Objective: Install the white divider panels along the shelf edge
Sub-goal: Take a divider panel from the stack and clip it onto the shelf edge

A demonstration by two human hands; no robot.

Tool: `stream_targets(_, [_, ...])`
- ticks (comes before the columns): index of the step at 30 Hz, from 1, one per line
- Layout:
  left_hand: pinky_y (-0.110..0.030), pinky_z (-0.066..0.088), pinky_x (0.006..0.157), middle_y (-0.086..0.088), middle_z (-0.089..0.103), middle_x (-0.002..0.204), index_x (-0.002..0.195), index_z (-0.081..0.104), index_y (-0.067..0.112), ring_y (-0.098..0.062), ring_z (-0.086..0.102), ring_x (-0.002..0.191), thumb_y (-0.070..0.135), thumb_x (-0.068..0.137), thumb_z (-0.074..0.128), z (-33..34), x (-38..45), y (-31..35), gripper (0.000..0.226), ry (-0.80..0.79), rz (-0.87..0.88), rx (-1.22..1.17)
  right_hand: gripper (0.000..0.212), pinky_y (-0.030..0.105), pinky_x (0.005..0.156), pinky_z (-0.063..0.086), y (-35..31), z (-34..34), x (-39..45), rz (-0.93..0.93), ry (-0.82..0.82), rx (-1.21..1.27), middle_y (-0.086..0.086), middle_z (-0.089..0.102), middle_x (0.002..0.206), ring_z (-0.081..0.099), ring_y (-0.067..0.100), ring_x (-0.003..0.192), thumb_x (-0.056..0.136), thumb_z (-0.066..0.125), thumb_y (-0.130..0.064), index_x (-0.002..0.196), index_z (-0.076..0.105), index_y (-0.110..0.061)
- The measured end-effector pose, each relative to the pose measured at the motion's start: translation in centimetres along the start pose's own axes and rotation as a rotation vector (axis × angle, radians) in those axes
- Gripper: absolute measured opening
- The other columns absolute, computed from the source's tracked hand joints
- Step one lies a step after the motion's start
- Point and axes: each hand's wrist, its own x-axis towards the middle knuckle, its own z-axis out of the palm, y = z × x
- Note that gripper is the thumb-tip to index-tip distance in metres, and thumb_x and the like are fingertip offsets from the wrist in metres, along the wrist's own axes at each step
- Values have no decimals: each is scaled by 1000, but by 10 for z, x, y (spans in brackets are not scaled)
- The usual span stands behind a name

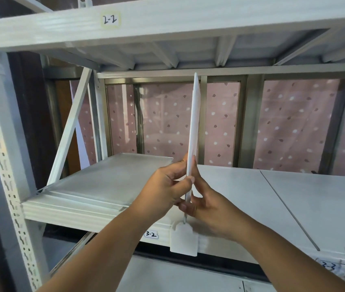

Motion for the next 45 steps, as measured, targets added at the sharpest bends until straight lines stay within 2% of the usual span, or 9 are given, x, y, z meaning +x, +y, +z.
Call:
stream_targets(5, [-20,53,56,21,69,79,101,78,53,-11,60,66,11,104,58,4,-10,-12,47,16,29,68,94,30,111,48,5,4,-8,-17,-29,-42,-1,46,160,54,22,140,101,61,-21,152,-2,-68])
stream_targets(8, [-23,55,58,19,68,78,103,78,52,-14,61,69,17,102,59,3,-12,-14,40,8,17,67,94,48,110,51,4,4,-10,-17,-23,-69,30,53,142,55,46,131,102,57,-16,153,-4,-67])
stream_targets(11, [-20,53,57,12,62,73,99,78,49,-12,57,64,14,102,59,4,-12,-15,40,10,17,85,94,49,111,49,5,1,-11,-35,-33,-88,3,60,145,61,27,131,102,57,-18,154,-6,-65])
stream_targets(16, [-29,61,64,-22,64,86,106,77,29,-15,62,69,11,105,59,5,-20,-17,25,34,17,148,93,50,112,48,10,1,-14,-16,-21,-134,9,59,144,61,29,130,102,59,-20,155,-3,-63])
stream_targets(26, [-38,59,69,5,80,119,150,55,56,-21,69,87,16,104,67,2,-35,-11,62,-11,-77,97,99,38,118,42,-7,11,-22,65,117,-43,-36,30,158,41,11,148,91,78,-31,146,10,-77])
stream_targets(31, [-25,50,116,33,63,142,153,38,65,11,59,133,49,97,74,-23,-52,-1,69,109,-128,327,93,22,113,27,-28,15,-31,36,376,-442,-28,20,161,26,7,152,93,69,-51,161,5,-49])
stream_targets(35, [-27,38,123,21,50,160,164,39,45,-4,44,150,49,99,71,-56,-64,15,73,262,-129,600,56,38,107,49,-64,25,-40,-419,662,-825,0,54,142,53,20,129,94,63,-36,145,52,-18])
stream_targets(39, [-35,28,128,5,39,173,167,37,33,-16,35,159,43,100,72,-96,-81,21,76,333,-237,809,42,29,97,49,-89,56,-34,-625,436,-957,0,59,127,56,19,116,93,59,-35,129,62,-14])
stream_targets(45, [-54,27,132,-7,25,180,172,24,27,-34,25,164,45,98,72,-150,-117,13,90,333,-508,995,63,38,106,46,-91,105,34,-170,6,-945,-2,44,146,40,22,135,93,57,-47,150,42,-24])
